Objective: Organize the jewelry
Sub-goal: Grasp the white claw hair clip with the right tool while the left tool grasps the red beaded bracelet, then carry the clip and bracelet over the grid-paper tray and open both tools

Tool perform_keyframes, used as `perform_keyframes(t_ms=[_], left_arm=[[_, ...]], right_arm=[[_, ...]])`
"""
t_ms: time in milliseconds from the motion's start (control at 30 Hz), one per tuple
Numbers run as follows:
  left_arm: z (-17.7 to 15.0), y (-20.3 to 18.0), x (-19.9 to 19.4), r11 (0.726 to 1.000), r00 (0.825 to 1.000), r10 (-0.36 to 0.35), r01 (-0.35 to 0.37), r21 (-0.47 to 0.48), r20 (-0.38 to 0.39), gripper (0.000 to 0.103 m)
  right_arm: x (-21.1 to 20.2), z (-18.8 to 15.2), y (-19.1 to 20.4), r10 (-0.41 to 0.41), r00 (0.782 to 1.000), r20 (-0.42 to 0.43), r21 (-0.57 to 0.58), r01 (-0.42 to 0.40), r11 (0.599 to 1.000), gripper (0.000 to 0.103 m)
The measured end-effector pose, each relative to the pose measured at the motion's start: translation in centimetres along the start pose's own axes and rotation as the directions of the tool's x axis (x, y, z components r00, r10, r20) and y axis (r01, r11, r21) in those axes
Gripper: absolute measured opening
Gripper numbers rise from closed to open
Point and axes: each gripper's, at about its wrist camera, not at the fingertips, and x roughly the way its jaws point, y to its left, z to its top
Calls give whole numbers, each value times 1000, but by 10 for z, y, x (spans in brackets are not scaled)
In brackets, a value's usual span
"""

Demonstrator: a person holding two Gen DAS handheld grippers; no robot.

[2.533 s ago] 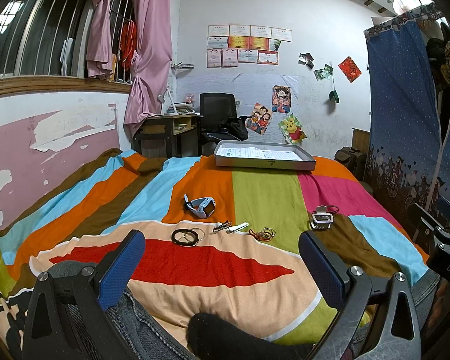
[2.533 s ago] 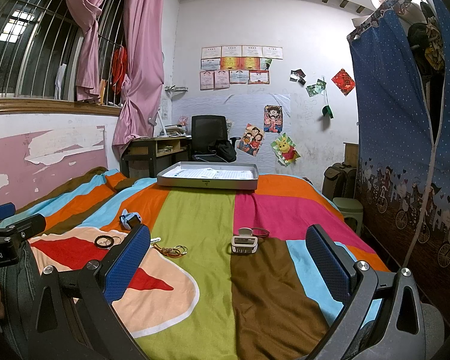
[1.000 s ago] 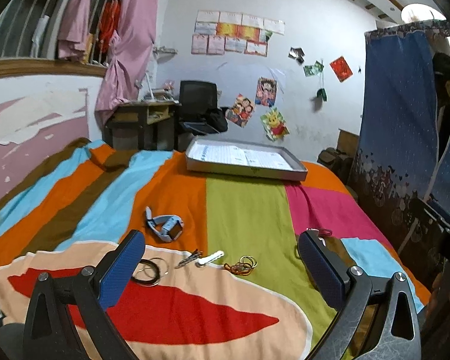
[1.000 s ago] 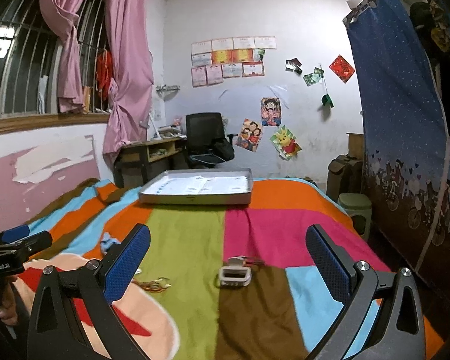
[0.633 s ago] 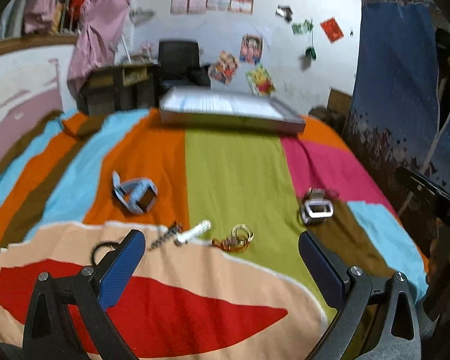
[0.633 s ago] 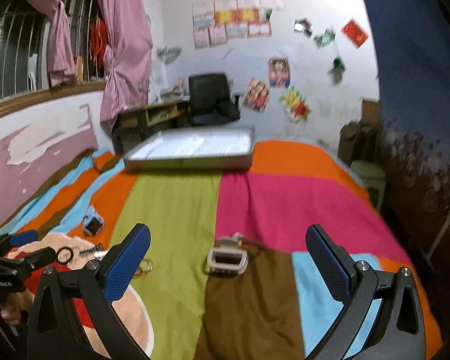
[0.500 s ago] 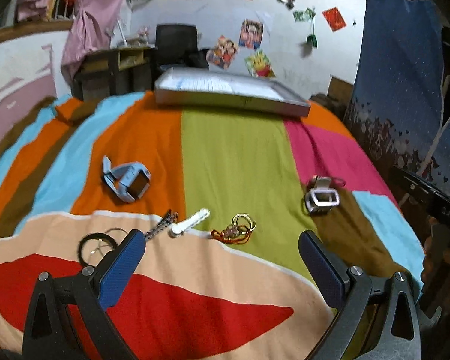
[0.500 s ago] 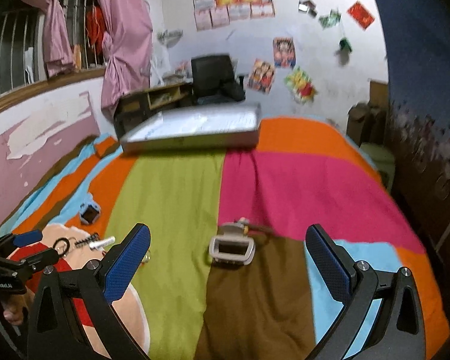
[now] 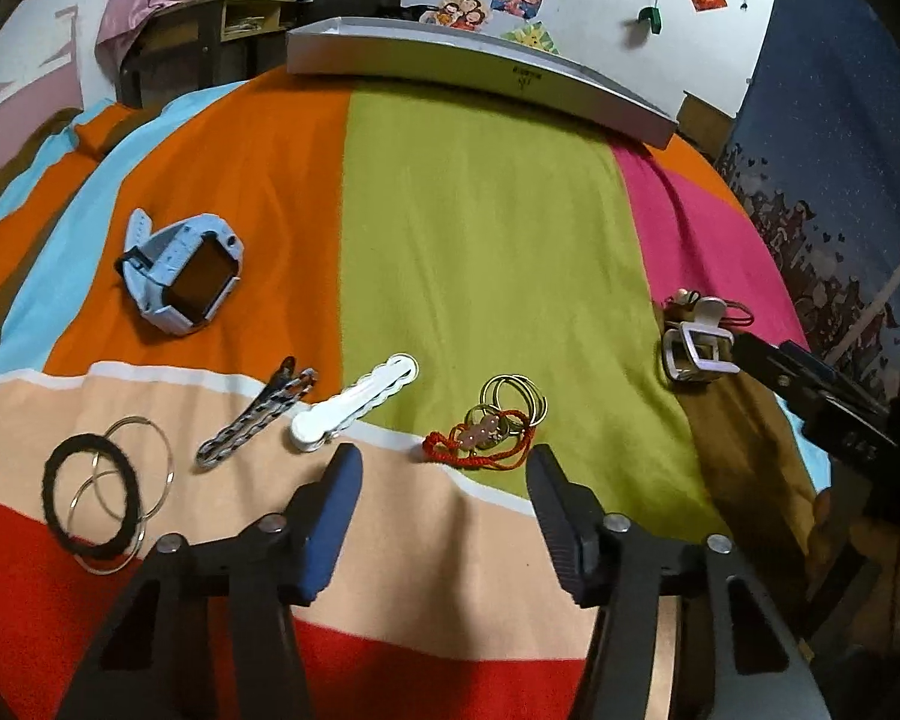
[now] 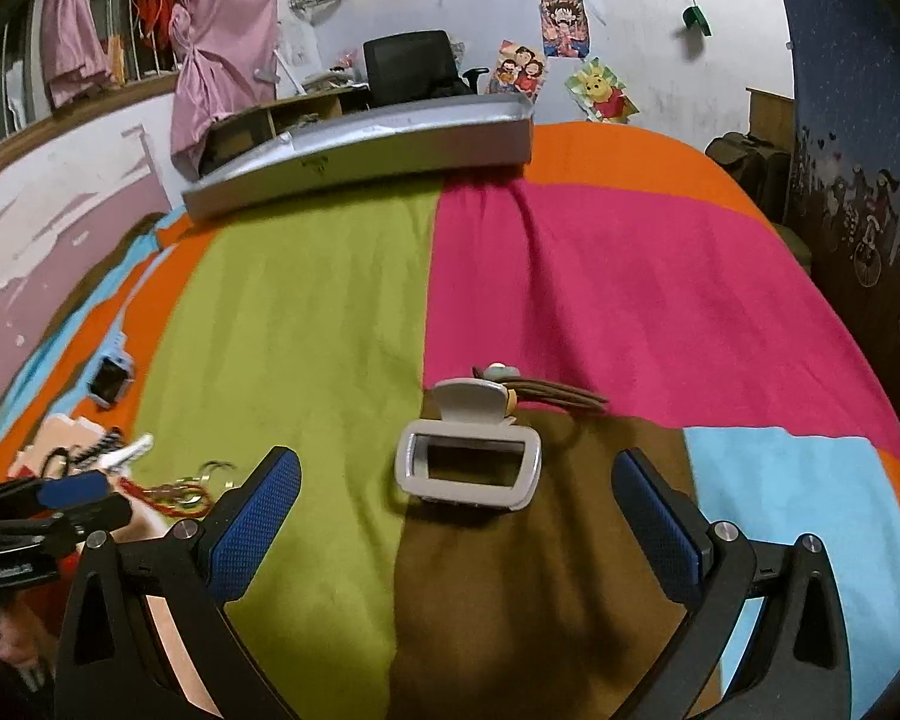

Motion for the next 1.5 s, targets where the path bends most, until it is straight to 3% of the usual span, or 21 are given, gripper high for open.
perform_keyframes(t_ms=[167, 300, 367, 433, 600, 800, 1067, 1233, 1367, 1500], left_arm=[[-1, -9, 8, 999, 1000, -2, 2, 48, -6, 40], [1, -8, 11, 999, 1000, -5, 5, 48, -7, 24], [3, -6, 12, 999, 1000, -9, 10, 37, -8, 16], [3, -6, 12, 999, 1000, -14, 15, 31, -8, 10], [2, -10, 8, 998, 1000, -25, 25, 54, 6, 7], [6, -17, -5, 994, 996, -84, 81, 77, 39, 6], [15, -20, -22, 988, 987, -141, 134, 82, 82, 6], [17, -18, -28, 989, 983, -137, 128, 77, 119, 5], [18, -15, -34, 989, 979, -142, 134, 68, 147, 5], [20, -15, -45, 990, 972, -138, 129, 59, 188, 5]], right_arm=[[27, -1, 3, -33, 999, -32, 19, 34, 999, 102], [39, 0, 6, -23, 999, -41, 36, 25, 999, 102], [43, 0, 9, -14, 999, -44, 39, 16, 999, 98], [46, 0, 10, -10, 999, -50, 42, 12, 999, 87], [48, -3, 4, 15, 998, -63, 78, -10, 997, 63], [48, -5, 6, 43, 995, -85, 111, -34, 993, 62], [44, -19, 25, 205, 966, -156, 153, -181, 971, 62], [39, -18, 37, 223, 967, -124, 130, -207, 970, 62], [28, -11, 43, 292, 953, -84, 145, -279, 949, 62], [13, -6, 49, 312, 950, -29, 84, -308, 948, 62]])
